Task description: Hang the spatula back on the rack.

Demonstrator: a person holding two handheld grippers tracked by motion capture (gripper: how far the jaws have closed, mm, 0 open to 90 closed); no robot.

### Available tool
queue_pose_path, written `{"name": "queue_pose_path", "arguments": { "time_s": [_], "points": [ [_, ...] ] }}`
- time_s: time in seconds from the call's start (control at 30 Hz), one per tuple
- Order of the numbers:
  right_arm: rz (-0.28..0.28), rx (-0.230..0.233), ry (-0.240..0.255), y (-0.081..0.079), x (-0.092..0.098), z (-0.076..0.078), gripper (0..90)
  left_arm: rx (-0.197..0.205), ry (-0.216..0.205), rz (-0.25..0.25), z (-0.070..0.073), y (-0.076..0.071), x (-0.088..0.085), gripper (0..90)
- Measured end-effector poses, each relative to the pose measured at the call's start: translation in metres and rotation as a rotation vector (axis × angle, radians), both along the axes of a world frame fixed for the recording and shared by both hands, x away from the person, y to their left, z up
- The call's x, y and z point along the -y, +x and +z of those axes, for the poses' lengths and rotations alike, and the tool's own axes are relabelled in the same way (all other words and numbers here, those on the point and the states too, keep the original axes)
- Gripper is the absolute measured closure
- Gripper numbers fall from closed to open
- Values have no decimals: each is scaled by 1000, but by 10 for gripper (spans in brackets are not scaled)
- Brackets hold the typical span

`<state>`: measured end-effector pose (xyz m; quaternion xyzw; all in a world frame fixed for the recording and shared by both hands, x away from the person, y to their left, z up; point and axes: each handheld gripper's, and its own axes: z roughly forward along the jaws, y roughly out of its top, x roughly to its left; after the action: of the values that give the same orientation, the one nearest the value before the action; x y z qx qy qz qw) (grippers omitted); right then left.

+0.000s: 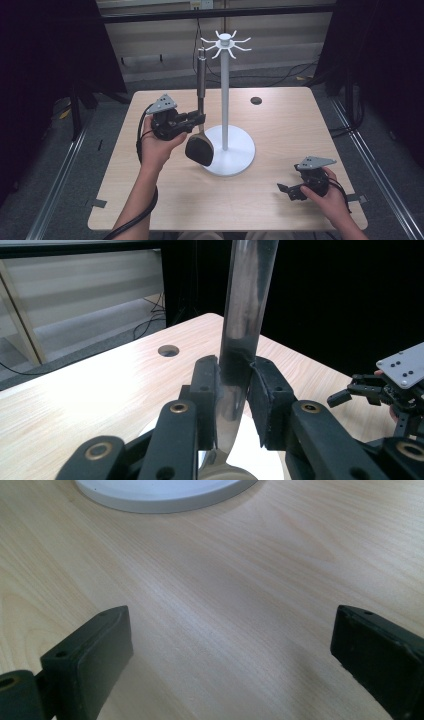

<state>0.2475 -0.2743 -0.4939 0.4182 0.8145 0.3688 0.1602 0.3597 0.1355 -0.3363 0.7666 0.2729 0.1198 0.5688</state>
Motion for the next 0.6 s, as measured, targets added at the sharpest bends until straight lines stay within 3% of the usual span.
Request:
{"name": "queue_pose_path", "arguments": {
  "time_s": [0.6],
  "points": [
    [5, 2, -4, 0, 0, 0, 28, 13, 1, 7, 0, 5, 2, 721]
  ]
}}
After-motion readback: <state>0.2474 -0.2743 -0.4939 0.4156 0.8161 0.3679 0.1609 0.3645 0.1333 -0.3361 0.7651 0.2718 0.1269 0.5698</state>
